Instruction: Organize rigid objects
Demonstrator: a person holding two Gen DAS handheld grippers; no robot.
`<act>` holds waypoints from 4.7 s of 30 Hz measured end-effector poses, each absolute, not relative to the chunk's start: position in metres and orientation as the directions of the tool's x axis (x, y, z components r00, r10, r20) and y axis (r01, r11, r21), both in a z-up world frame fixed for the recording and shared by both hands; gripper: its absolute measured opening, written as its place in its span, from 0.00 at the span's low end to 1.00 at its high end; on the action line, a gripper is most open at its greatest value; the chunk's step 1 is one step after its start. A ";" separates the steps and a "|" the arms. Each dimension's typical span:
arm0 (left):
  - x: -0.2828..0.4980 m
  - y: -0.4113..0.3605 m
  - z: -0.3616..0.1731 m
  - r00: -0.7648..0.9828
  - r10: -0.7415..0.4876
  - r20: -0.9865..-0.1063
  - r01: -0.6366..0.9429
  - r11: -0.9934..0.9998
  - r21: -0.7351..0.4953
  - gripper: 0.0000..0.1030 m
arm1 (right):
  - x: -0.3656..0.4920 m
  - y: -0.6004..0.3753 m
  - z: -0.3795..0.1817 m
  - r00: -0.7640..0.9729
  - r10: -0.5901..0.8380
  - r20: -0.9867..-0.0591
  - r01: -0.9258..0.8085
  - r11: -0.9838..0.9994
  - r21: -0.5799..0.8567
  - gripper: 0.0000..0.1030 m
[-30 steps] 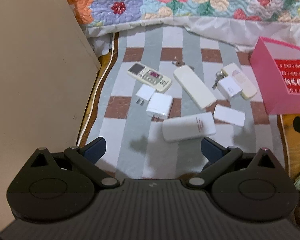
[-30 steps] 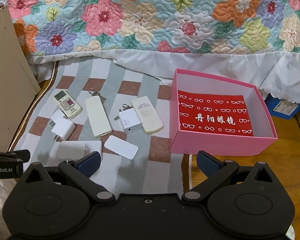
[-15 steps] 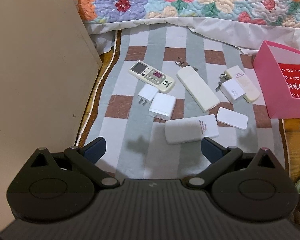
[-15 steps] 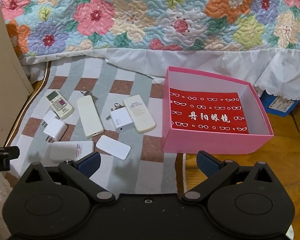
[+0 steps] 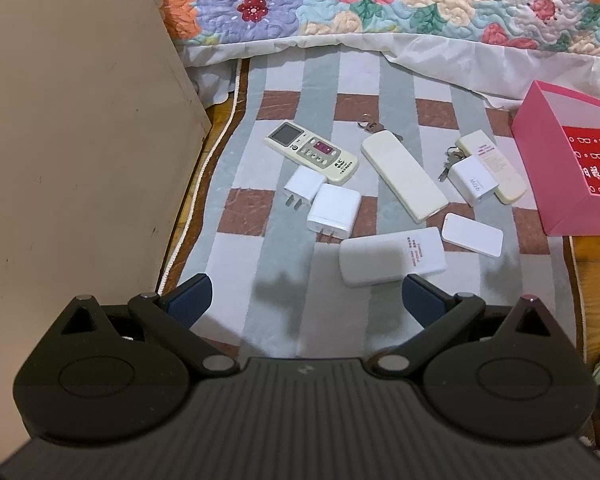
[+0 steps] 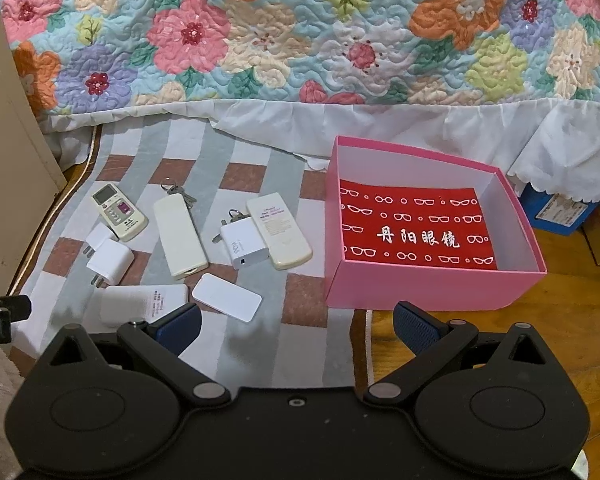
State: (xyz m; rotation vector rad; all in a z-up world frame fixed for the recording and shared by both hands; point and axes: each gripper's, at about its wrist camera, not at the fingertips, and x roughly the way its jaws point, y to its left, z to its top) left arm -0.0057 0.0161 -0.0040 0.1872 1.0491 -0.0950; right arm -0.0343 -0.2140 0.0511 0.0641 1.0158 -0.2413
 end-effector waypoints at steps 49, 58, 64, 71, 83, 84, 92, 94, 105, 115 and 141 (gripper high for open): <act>-0.011 0.019 -0.002 0.483 -0.043 -0.875 0.177 0.983 0.050 1.00 | -0.032 -0.209 0.042 0.466 -0.176 -0.867 0.235 0.970 -0.070 1.00; -0.006 0.016 0.014 0.481 -0.095 -0.872 0.196 0.981 0.001 1.00 | -0.034 -0.204 0.043 0.610 0.008 -0.793 0.082 0.994 0.073 1.00; 0.019 -0.004 0.031 0.506 -0.100 -0.857 0.192 0.981 -0.001 1.00 | -0.036 -0.196 0.030 0.756 0.329 -0.566 -0.338 0.937 0.094 1.00; 0.064 -0.015 -0.035 0.332 -0.148 -0.931 0.106 0.987 -0.119 0.93 | 0.031 -0.186 -0.035 0.528 0.472 -0.706 -0.528 0.833 0.162 0.97; 0.084 0.004 -0.131 0.124 -0.288 -0.950 -0.163 0.938 -0.306 0.80 | 0.056 -0.131 -0.102 0.328 0.482 -0.812 -0.747 0.659 0.090 0.88; 0.084 0.007 -0.134 0.129 -0.297 -0.946 -0.184 0.930 -0.317 0.80 | 0.061 -0.129 -0.107 0.309 0.474 -0.825 -0.754 0.650 0.091 0.85; 0.084 0.014 -0.157 0.161 -0.351 -0.922 -0.232 0.895 -0.381 0.65 | 0.094 -0.120 -0.139 0.205 0.412 -0.888 -0.766 0.633 0.117 0.77; 0.083 0.015 -0.162 0.165 -0.361 -0.918 -0.239 0.888 -0.392 0.60 | 0.093 -0.119 -0.138 0.211 0.402 -0.891 -0.757 0.644 0.111 0.77; 0.079 0.019 -0.163 0.230 -0.451 -0.863 -0.240 0.833 -0.499 0.30 | 0.064 -0.159 -0.127 0.167 0.443 -0.881 -0.440 0.833 0.335 0.56; 0.072 0.007 -0.156 0.240 -0.393 -0.888 -0.163 0.885 -0.436 0.22 | 0.042 -0.144 -0.127 0.212 0.435 -0.875 -0.518 0.809 0.277 0.59; 0.064 -0.003 -0.161 0.253 -0.381 -0.890 -0.071 0.910 -0.409 0.32 | 0.033 -0.148 -0.137 0.337 0.447 -0.829 -0.367 0.873 0.322 0.64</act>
